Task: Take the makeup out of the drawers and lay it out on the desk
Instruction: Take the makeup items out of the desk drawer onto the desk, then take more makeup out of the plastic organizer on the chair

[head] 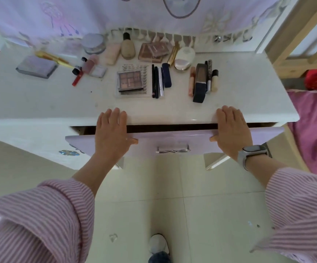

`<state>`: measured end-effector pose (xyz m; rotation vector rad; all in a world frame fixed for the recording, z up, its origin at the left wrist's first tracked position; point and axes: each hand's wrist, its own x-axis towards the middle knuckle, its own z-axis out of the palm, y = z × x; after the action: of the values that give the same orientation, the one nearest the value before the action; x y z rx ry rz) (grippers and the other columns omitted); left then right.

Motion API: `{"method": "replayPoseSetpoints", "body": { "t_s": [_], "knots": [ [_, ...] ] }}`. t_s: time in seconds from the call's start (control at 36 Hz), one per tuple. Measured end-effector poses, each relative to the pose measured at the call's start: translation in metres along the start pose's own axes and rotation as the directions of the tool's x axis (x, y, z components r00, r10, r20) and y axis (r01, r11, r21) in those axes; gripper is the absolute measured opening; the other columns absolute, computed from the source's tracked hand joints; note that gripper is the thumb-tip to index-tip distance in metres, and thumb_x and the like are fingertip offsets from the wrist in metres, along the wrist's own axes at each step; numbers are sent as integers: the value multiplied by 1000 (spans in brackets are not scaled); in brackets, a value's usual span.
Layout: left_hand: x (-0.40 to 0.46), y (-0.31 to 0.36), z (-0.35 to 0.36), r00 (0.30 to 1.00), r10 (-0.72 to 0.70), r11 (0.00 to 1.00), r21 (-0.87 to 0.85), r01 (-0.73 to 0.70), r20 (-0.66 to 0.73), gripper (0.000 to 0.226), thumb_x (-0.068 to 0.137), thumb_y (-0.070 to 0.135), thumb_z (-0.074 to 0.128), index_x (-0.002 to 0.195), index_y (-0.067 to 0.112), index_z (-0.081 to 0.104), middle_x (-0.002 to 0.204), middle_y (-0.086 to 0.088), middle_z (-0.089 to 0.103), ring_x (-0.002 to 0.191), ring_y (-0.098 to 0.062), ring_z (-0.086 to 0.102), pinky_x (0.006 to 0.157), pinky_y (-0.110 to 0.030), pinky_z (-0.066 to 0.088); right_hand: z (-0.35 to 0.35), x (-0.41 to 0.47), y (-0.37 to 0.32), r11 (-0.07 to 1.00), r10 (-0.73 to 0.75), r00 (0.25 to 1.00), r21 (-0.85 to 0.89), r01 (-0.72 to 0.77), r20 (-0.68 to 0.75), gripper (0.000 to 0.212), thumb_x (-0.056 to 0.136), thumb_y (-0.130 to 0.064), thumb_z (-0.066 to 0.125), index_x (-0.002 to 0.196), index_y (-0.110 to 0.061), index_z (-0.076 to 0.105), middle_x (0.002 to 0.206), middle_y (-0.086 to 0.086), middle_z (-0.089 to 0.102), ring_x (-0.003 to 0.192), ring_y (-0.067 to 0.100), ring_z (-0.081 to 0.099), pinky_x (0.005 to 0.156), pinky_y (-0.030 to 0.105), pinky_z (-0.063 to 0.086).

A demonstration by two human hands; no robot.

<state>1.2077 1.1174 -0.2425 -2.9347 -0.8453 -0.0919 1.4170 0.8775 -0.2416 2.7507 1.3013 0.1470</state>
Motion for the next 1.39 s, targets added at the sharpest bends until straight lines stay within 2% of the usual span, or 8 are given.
{"method": "replayPoseSetpoints", "body": {
  "t_s": [0.25, 0.53, 0.64, 0.69, 0.83, 1.03, 1.19, 1.39],
  "knots": [
    [12, 6, 11, 983, -10, 999, 32, 16, -185, 65, 53, 40, 84, 90, 5, 43, 88, -19, 56, 87, -41, 55, 75, -48, 48, -2, 9, -6, 998, 19, 984, -54, -29, -176, 79, 35, -33, 93, 86, -7, 39, 78, 16, 55, 66, 31, 54, 67, 36, 49],
    [-7, 13, 13, 990, -113, 979, -180, 96, -85, 78, 65, 21, 82, 126, -3, 40, 131, -28, 47, 124, -48, 40, 103, -57, 33, 2, -9, -26, 969, 206, 978, 141, -202, -17, 76, 59, 2, 75, 126, 8, 41, 128, 29, 49, 122, 46, 44, 99, 55, 41],
    [-24, 13, -10, 990, -117, 970, -207, 131, 79, 77, 78, 25, 70, 143, 6, 32, 151, -17, 27, 140, -36, 21, 109, -56, 23, -24, -23, -33, 941, 259, 952, 179, -287, 164, 67, 89, -13, 51, 147, -7, 18, 155, 14, 15, 143, 31, 13, 115, 45, 15],
    [-29, 11, -29, 978, -150, 942, -280, 186, 144, 64, 91, 26, 54, 146, 12, 25, 156, -10, 15, 144, -27, 9, 115, -47, 17, -48, -21, -33, 918, 258, 933, 238, -318, 252, 50, 95, -22, 38, 144, -15, 26, 152, 7, 24, 140, 24, 21, 115, 39, 18],
    [-53, 5, -109, 947, -286, 865, -386, 320, 144, 50, 95, 31, 46, 141, 17, 34, 152, -3, 25, 138, -20, 27, 112, -37, 20, -129, -18, -48, 841, 27, 924, 491, -227, 381, 31, 97, -22, 33, 120, -15, 54, 119, 5, 59, 108, 24, 55, 88, 29, 41],
    [-171, -4, -242, 894, -446, 774, -492, 400, 25, 53, 93, 27, 52, 142, 16, 35, 144, -3, 38, 129, -19, 40, 106, -29, 30, -266, -66, -111, 717, -371, 921, 667, 202, 119, 34, 99, -14, 31, 106, 6, 57, 103, 19, 63, 96, 33, 59, 84, 37, 46],
    [-345, -2, -325, 669, -735, 633, -469, 616, -114, 46, 93, 24, 52, 138, 13, 43, 140, -4, 45, 126, -21, 44, 105, -32, 33, -352, -170, -189, 486, -620, 784, 778, 397, -13, 27, 96, -22, 41, 106, -13, 64, 105, 2, 69, 103, 19, 60, 88, 25, 43],
    [-587, 19, -376, 261, -955, 294, -358, 886, -139, 45, 95, 29, 47, 138, 18, 42, 140, -1, 45, 125, -22, 44, 102, -34, 35, -403, -339, -307, 206, -930, 360, 716, 667, -68, 24, 96, -24, 44, 94, -14, 65, 97, 0, 66, 94, 18, 61, 76, 23, 41]
  ]
}}
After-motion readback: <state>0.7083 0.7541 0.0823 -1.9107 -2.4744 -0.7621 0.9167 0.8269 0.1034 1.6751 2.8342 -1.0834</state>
